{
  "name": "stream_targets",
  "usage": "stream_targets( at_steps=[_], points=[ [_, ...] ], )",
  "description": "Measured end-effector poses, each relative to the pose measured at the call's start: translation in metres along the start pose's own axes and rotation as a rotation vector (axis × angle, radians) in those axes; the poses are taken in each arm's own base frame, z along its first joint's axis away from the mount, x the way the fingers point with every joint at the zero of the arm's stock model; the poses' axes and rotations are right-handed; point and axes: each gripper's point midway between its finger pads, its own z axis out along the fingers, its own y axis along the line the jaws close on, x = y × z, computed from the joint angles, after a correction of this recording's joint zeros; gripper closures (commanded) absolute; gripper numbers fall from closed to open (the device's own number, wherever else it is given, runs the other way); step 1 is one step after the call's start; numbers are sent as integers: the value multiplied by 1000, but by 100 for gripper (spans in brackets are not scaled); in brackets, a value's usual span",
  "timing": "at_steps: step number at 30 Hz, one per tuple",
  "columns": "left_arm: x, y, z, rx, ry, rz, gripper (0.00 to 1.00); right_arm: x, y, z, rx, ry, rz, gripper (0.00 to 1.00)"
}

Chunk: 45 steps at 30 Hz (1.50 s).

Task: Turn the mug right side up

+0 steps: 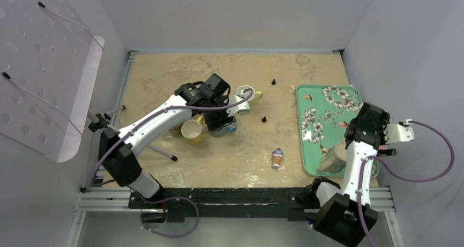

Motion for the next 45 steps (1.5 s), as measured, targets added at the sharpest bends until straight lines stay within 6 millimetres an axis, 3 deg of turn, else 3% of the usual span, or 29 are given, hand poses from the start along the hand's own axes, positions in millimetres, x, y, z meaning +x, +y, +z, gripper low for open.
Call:
stream_targets(
  at_steps=[3, 6, 13, 17, 25, 34, 40, 43, 45],
  points=[
    [-11, -7, -35, -8, -96, 13, 42, 0, -16, 0, 44, -6, 50, 1],
    [-15, -15, -57, -2, -152, 22, 42, 2, -28, -1, 72, -12, 76, 1],
    [-12, -28, -63, 50, -159, 21, 42, 7, -47, 19, 175, 1, 83, 1],
    [-12, -30, -63, 62, -161, 21, 41, 17, -46, 32, 187, 15, 69, 5],
    [-13, -33, -63, 76, -167, 22, 41, 21, -12, 44, 8, 26, -5, 6],
    [-12, -33, -63, 81, -166, 20, 41, 48, 56, 41, -321, 133, -137, 8],
    [-13, -34, -61, 90, -164, 19, 41, 88, 120, 5, -571, 236, -296, 6],
    [-13, -34, -61, 90, -164, 19, 41, 105, 136, -16, -665, 294, -373, 6],
    [-13, -34, -61, 90, -164, 19, 41, 106, 139, -23, -685, 308, -420, 5]
  ],
)
